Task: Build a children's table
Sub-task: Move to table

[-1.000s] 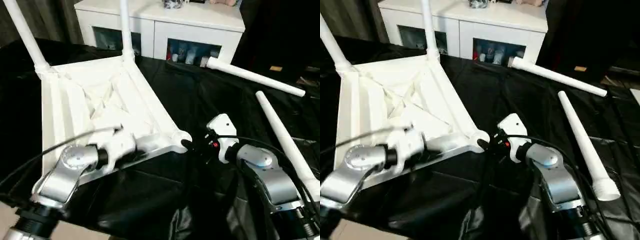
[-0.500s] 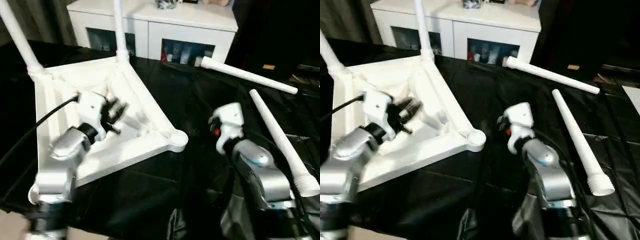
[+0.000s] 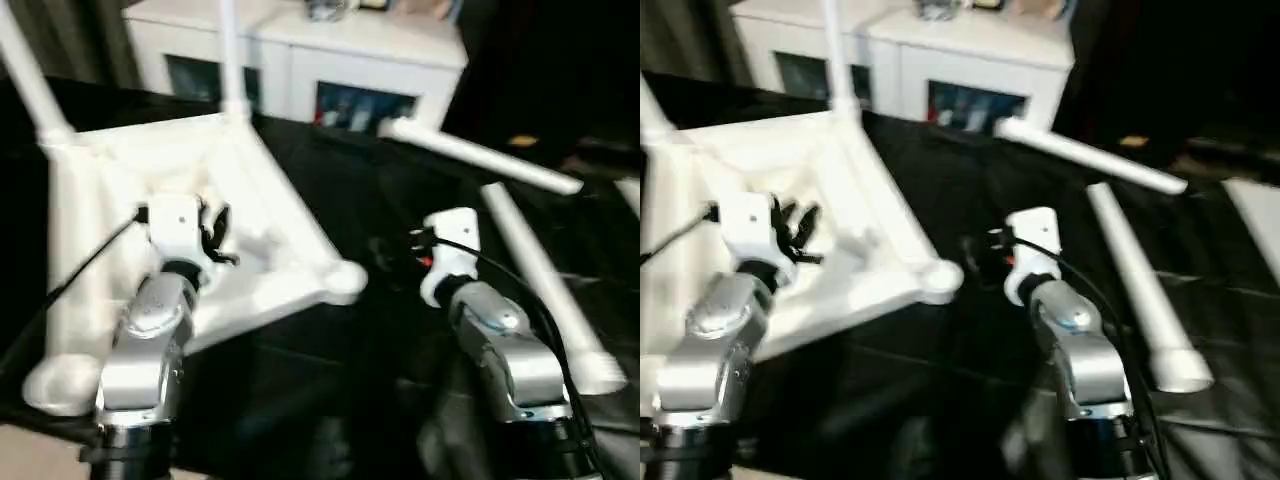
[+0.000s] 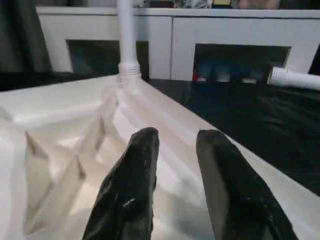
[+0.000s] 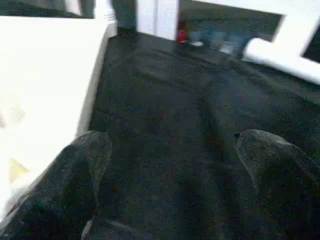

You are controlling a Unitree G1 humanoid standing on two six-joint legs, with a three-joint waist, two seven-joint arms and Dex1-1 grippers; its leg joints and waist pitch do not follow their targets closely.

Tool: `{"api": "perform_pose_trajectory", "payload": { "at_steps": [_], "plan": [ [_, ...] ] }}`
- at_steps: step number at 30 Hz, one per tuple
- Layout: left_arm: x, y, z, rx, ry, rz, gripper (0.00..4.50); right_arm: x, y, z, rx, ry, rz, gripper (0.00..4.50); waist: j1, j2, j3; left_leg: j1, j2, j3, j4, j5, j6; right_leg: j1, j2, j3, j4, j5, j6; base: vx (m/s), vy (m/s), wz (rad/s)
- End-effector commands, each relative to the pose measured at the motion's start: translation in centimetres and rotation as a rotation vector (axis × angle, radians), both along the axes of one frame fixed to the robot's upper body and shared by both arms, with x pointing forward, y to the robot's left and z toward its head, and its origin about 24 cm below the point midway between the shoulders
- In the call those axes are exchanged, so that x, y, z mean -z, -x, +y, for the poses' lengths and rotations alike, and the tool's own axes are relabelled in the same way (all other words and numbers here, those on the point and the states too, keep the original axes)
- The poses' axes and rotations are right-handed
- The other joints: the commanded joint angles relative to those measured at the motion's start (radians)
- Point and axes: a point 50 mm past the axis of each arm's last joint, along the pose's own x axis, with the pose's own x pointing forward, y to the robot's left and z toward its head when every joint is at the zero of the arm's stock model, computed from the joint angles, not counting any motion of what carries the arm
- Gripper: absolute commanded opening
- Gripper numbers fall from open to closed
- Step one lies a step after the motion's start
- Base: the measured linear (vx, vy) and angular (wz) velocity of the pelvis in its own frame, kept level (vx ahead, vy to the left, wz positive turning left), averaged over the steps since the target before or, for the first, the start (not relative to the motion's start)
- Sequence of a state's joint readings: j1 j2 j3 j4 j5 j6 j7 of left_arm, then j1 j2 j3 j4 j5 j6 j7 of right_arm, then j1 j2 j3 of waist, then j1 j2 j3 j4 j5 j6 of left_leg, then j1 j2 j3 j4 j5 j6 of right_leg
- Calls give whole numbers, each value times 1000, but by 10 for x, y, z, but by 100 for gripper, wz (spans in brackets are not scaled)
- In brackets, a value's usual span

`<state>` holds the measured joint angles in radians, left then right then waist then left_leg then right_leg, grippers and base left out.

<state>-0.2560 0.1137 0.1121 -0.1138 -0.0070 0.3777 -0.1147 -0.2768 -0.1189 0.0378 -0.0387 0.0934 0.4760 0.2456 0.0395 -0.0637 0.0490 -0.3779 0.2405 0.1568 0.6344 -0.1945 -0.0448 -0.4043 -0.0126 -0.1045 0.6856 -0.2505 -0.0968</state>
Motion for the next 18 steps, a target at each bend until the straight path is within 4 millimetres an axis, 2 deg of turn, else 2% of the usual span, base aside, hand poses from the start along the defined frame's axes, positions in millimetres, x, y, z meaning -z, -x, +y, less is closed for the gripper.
{"api": "perform_pose_trajectory", "payload": {
  "at_steps": [1, 2, 3, 4, 5, 6, 7, 8, 9, 10, 11, 12, 13, 14, 15, 16, 17, 18],
  "plan": [
    [-5, -2, -7, 12, -9, -17, 154, -2, 1, -6, 27, 2, 4, 450, 27, -23, -72, -44, -135, 29, 167, -246, 158, 83, -117, 91, -187, -119, -365, -14, -206, 1],
    [-5, -2, -7, 7, -3, -14, 154, -2, 1, -7, 30, 2, 6, 450, 22, -26, -62, -64, -134, 20, 176, -225, 143, 79, -120, 92, -185, -122, -329, -26, -198, -6],
    [-5, -2, -7, 5, -2, -15, 154, -2, 1, -7, 33, 0, 8, 450, 12, -22, -65, -68, -137, 8, 169, -212, 124, 96, -129, 72, -192, -165, -225, -40, -166, 0],
    [-5, -3, -8, 3, -6, -17, 154, -2, 1, -8, 36, -1, 10, 450, 8, 16, -70, -44, -115, -14, 97, -188, 147, 98, -123, 67, -221, -207, -98, -40, -166, 0],
    [-5, -3, -8, 3, -6, -17, 154, -2, 1, -8, 36, -1, 10, 450, 4, 44, -74, -32, -84, -30, 49, -142, 169, 102, -100, 42, -235, -207, -10, -50, -165, 13],
    [-6, -4, -8, 1, -17, -22, 154, -3, 0, -9, 37, -3, 12, 450, -10, 86, -98, 61, 202, -212, -77, 65, 287, 33, -60, -43, -72, -169, 158, -47, -183, 1],
    [-6, -4, -9, 1, -18, -24, 154, -3, -1, -9, 37, -4, 13, 450, -24, 72, -93, 84, 274, -239, -86, 283, 343, -93, -82, -6, 123, -269, 186, -47, -183, 1],
    [-6, -4, -9, -4, -21, -25, 154, -4, -1, -9, 37, -5, 13, 450, -26, 63, -98, 91, 219, -220, -49, 400, 341, -140, -90, 17, 171, -234, 157, -50, -168, -8],
    [-6, -4, -9, -1, -13, -19, 154, -4, -1, -9, 40, -9, 15, 450, -12, 76, -89, 63, 120, -161, -35, 529, 421, -143, -82, 47, 158, -105, 103, -92, -170, -2],
    [-6, -4, -9, -1, -13, -19, 154, -4, -1, -9, 40, -9, 15, 450, -11, 67, -87, 20, 26, -91, -37, 478, 479, -79, -55, 50, 78, 0, 59, -92, -170, -2],
    [-2, -5, -11, 31, 50, 22, 154, -5, -2, -10, 57, -38, 27, 450, -7, 52, -85, 9, -16, -60, -30, 396, 478, -50, -52, 61, 20, 63, 36, -105, -224, -2],
    [-1, -4, -12, 35, 68, 34, 154, -6, -2, -10, 59, -44, 28, 450, 4, 1, -83, -31, -118, -13, 30, 186, 368, -8, -102, 100, -90, 127, 41, -109, -238, -17],
    [-2, -5, -12, 40, 65, 40, 154, -8, -3, -9, 54, -76, 36, 450, 44, -17, -82, -58, -84, -27, 42, 14, 199, 29, -226, 155, -141, -114, 148, -109, -238, -17],
    [-2, -5, -12, 40, 60, 41, 154, -8, -3, -9, 52, -82, 40, 450, 59, -23, -84, -54, -80, -29, 44, -24, 143, 23, -225, 164, -156, -250, 227, -125, -229, -17],
    [-2, -6, -12, 41, 36, 42, 154, -10, -3, -9, 45, -99, 53, 450, 70, -30, -84, -82, -81, -43, 96, -92, 113, 36, -265, 225, -184, -535, 392, -109, -182, -1],
    [-3, -6, -12, 45, 12, 38, 154, -11, -3, -10, 39, -100, 61, 450, 68, -33, -81, -95, -85, -50, 111, -106, 110, 37, -273, 238, -189, -560, 405, -109, -182, -1],
    [-3, -6, -12, 45, 12, 38, 154, -11, -3, -10, 39, -100, 61, 450, 68, -32, -78, -103, -89, -60, 130, -125, 109, 39, -288, 252, -191, -560, 401, -94, -69, 1],
    [-4, -7, -13, 58, -1, 32, 154, -11, -4, -12, 49, -83, 80, 450, 64, -22, -72, -100, -89, -81, 142, -156, 95, 41, -316, 261, -192, -507, 309, -100, 22, -2]
  ]
}}
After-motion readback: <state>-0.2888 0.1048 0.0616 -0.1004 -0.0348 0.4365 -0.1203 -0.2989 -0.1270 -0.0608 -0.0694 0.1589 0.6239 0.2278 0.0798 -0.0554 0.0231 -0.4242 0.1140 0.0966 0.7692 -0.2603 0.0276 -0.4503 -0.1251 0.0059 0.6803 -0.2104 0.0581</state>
